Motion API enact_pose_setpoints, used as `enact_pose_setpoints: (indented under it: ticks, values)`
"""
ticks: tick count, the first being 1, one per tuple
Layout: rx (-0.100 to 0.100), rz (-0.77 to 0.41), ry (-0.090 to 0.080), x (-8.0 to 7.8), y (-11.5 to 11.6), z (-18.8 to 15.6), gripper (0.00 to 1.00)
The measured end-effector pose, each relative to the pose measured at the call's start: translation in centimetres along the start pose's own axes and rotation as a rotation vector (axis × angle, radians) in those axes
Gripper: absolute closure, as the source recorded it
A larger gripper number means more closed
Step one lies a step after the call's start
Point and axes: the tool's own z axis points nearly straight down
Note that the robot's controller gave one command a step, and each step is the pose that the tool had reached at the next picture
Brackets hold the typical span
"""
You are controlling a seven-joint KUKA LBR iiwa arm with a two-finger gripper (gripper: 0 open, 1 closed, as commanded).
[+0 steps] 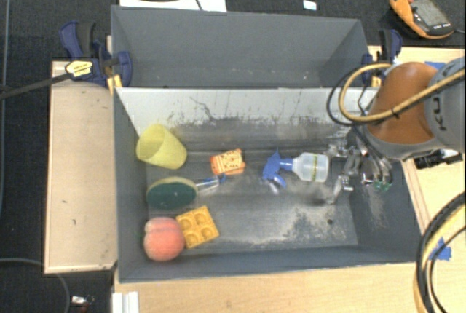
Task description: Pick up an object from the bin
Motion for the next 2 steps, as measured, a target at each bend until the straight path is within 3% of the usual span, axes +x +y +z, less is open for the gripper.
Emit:
enact_pose_setpoints:
  ticks: [1, 2]
  values:
    - [0.001, 0.043, 0.001, -1.5, 0.7, -0.5, 0.00]
    - [-0.003, 0.005, -0.006, -1.6, 2.9, -1.9, 0.00]
